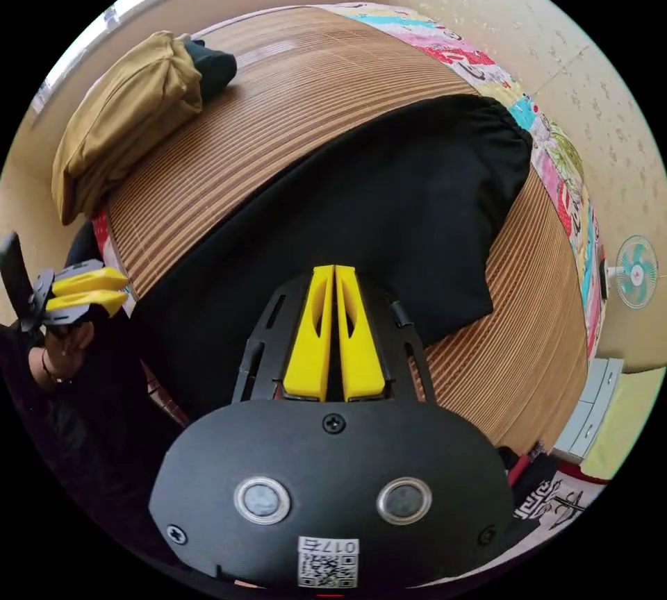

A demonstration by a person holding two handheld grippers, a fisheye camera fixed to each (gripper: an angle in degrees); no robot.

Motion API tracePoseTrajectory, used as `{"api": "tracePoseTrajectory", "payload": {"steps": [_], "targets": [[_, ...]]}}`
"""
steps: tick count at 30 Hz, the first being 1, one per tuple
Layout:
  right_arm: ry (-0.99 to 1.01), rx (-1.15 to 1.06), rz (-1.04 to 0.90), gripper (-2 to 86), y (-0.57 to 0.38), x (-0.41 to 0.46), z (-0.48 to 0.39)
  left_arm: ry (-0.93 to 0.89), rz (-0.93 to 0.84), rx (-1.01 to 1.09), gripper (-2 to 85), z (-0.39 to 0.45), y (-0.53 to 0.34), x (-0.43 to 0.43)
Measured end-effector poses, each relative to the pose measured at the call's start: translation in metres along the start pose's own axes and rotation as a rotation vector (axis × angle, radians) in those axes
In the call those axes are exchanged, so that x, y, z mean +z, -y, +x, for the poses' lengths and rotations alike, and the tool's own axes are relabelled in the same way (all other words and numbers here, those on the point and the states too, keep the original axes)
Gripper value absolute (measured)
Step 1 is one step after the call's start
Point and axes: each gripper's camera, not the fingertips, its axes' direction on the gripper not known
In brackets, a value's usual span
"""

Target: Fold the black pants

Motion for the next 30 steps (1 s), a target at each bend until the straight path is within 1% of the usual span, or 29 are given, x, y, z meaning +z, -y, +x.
{"api": "tracePoseTrajectory", "payload": {"steps": [2, 3, 6, 8, 9, 11, 12, 14, 15, 17, 19, 20, 21, 22, 24, 26, 28, 30], "targets": [[0.069, -0.056, 0.041, 0.2, -0.029, -0.015, -0.037, -0.027, -0.011, 0.043, 8.6, 0.005, 0.017, 0.008], [0.069, -0.079, 0.051, 0.2, -0.035, -0.019, -0.047, -0.024, -0.011, 0.046, 9.2, 0.007, 0.020, 0.010], [-0.069, -0.110, 0.087, 0.2, -0.060, -0.033, -0.091, -0.014, -0.070, 0.066, 10.0, 0.014, 0.032, 0.028], [-0.214, -0.190, 0.058, 0.2, -0.072, -0.028, -0.123, 0.020, -0.162, 0.068, 10.1, 0.018, 0.032, 0.053], [-0.242, -0.203, 0.045, 0.2, -0.074, -0.025, -0.129, 0.028, -0.194, 0.058, 10.1, 0.017, 0.031, 0.061], [-0.316, -0.212, 0.012, 0.2, -0.082, -0.014, -0.145, 0.039, -0.162, 0.030, 9.6, 0.019, 0.025, 0.066], [-0.321, -0.208, 0.006, 0.2, -0.084, -0.012, -0.147, 0.055, -0.166, 0.016, 9.3, 0.019, 0.025, 0.067], [-0.279, -0.156, -0.005, 0.2, -0.090, -0.009, -0.146, 0.113, -0.210, 0.015, 6.1, 0.024, 0.030, 0.073], [-0.257, -0.136, 0.002, 0.2, -0.092, -0.010, -0.144, 0.116, -0.225, 0.023, 5.4, 0.025, 0.032, 0.075], [-0.155, -0.029, 0.046, 0.2, -0.102, -0.018, -0.128, 0.110, -0.284, 0.053, 2.4, 0.029, 0.040, 0.080], [-0.093, 0.066, 0.085, 0.2, -0.114, -0.024, -0.109, 0.091, -0.277, 0.059, 0.8, 0.031, 0.044, 0.075], [-0.064, 0.126, 0.106, 0.2, -0.124, -0.028, -0.095, 0.071, -0.246, 0.069, 0.3, 0.034, 0.045, 0.068], [-0.058, 0.146, 0.107, 0.2, -0.128, -0.029, -0.088, 0.070, -0.237, 0.074, 0.1, 0.036, 0.044, 0.065], [-0.083, 0.148, 0.089, 0.2, -0.134, -0.031, -0.083, 0.082, -0.239, 0.074, -0.1, 0.037, 0.043, 0.064], [-0.209, 0.101, 0.045, 0.3, -0.141, -0.030, -0.087, 0.117, -0.270, 0.054, -0.2, 0.033, 0.038, 0.072], [-0.383, 0.053, 0.043, 0.3, -0.150, -0.031, -0.102, 0.096, -0.284, -0.017, 0.2, 0.023, 0.033, 0.080], [-0.430, 0.011, 0.055, 0.3, -0.155, -0.034, -0.113, 0.070, -0.257, -0.062, 1.1, 0.020, 0.031, 0.078], [-0.456, -0.023, 0.051, 0.3, -0.157, -0.037, -0.122, 0.081, -0.255, -0.063, 2.4, 0.022, 0.031, 0.079]]}}
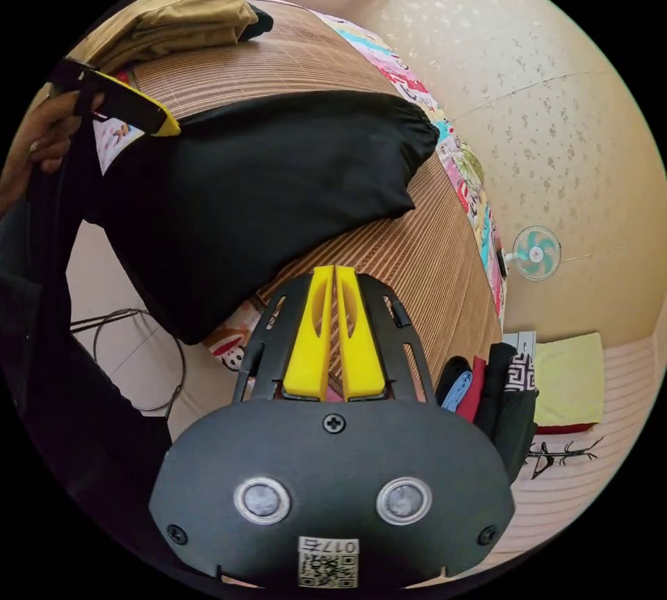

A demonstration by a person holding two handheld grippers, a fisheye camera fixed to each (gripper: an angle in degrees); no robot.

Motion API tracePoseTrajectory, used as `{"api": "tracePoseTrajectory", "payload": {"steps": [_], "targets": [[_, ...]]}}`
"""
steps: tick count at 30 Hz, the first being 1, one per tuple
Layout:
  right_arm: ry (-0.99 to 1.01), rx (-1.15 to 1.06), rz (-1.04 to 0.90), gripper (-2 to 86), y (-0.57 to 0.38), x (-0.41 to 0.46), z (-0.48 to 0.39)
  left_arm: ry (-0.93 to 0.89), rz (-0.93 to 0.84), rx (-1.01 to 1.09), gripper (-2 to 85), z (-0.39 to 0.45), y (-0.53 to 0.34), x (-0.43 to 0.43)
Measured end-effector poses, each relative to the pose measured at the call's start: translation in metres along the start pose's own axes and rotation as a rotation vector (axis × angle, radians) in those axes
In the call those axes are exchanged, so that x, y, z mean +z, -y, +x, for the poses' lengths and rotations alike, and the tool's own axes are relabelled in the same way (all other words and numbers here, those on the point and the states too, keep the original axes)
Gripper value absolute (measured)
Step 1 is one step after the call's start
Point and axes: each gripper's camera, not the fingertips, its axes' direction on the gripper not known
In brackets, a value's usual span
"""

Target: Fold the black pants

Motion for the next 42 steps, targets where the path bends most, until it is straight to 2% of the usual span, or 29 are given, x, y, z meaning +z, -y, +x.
{"api": "tracePoseTrajectory", "payload": {"steps": [5, 9, 12, 16, 19, 23, 27, 32, 42], "targets": [[-0.166, -0.076, 0.019, 0.4, -0.003, -0.017, -0.012, 0.052, -0.022, 0.033, 4.8, 0.014, 0.003, -0.001], [-0.184, -0.057, 0.042, 0.9, -0.010, -0.022, -0.001, 0.093, -0.019, 0.067, 5.4, 0.025, 0.005, -0.005], [-0.109, 0.108, 0.073, 2.0, -0.025, -0.018, 0.034, 0.157, 0.018, 0.083, 7.3, 0.035, 0.009, -0.010], [0.153, 0.475, 0.095, 8.5, -0.065, 0.011, 0.121, 0.197, 0.101, 0.032, 16.8, 0.035, 0.033, -0.017], [0.303, 0.720, 0.071, 12.6, -0.097, 0.058, 0.185, 0.219, 0.153, 0.017, 20.5, 0.036, 0.065, -0.011], [0.349, 0.916, -0.016, 18.8, -0.125, 0.119, 0.248, 0.460, 0.148, -0.003, 25.7, 0.042, 0.110, 0.026], [0.401, 0.983, -0.059, 23.3, -0.136, 0.144, 0.282, 0.553, 0.100, -0.010, 27.9, 0.035, 0.130, 0.064], [0.304, 0.992, -0.141, 26.8, -0.136, 0.155, 0.301, 0.612, 0.099, -0.024, 29.2, 0.041, 0.126, 0.078], [0.317, 1.003, -0.137, 27.5, -0.153, 0.154, 0.333, 0.588, 0.105, -0.030, 29.2, 0.042, 0.120, 0.081]]}}
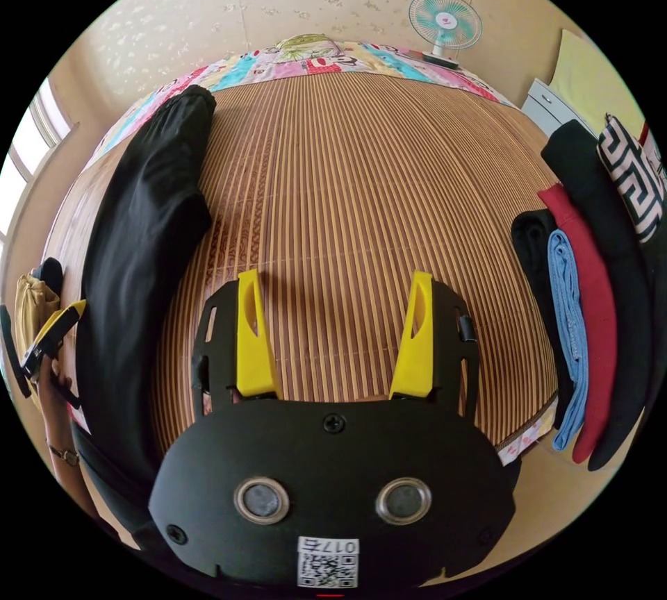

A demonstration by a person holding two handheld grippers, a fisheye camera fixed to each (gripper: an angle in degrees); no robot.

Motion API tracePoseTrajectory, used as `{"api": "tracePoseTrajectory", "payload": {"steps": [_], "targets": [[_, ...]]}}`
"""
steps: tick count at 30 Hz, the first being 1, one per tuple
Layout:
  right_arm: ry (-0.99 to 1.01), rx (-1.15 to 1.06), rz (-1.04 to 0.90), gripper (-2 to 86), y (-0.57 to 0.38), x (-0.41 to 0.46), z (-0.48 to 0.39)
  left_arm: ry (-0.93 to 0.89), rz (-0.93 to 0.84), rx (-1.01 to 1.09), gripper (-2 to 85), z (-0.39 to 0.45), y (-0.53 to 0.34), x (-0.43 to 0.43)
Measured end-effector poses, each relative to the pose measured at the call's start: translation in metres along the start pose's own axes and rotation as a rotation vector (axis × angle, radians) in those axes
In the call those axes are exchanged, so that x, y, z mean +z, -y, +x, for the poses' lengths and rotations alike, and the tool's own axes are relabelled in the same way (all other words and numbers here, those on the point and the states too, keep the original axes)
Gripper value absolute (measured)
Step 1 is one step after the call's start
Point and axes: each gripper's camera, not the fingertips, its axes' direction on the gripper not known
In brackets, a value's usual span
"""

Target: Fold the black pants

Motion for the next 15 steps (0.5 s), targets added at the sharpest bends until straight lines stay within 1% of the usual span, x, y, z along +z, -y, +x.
{"api": "tracePoseTrajectory", "payload": {"steps": [15], "targets": [[0.003, 0.002, 0.000, 27.5, 0.021, -0.018, 0.023, 0.003, -0.001, 0.002, 29.2, 0.003, -0.006, 0.004]]}}
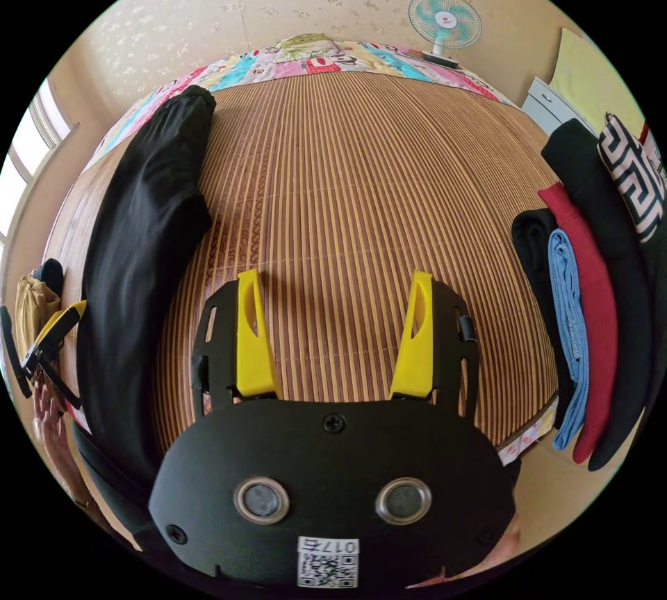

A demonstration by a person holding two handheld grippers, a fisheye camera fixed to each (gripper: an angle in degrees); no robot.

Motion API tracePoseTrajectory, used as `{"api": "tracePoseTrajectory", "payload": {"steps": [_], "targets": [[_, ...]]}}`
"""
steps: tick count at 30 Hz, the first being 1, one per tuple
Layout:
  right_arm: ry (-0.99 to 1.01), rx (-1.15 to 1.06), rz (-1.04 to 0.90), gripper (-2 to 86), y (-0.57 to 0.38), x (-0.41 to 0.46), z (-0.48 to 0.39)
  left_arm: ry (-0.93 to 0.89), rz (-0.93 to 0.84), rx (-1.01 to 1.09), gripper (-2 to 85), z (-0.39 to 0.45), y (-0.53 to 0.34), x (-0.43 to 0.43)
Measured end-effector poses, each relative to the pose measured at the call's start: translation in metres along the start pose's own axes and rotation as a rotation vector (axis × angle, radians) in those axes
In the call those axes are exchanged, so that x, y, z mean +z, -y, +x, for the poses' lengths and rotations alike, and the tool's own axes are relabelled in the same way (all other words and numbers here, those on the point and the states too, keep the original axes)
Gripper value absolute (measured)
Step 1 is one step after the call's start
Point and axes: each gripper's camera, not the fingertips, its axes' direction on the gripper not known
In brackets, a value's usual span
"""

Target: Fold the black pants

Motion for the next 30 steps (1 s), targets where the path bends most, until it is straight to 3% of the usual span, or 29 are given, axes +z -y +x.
{"api": "tracePoseTrajectory", "payload": {"steps": [30], "targets": [[0.004, 0.001, 0.000, 27.5, 0.026, -0.024, -0.006, 0.001, 0.001, 0.001, 29.2, -0.002, -0.006, 0.006]]}}
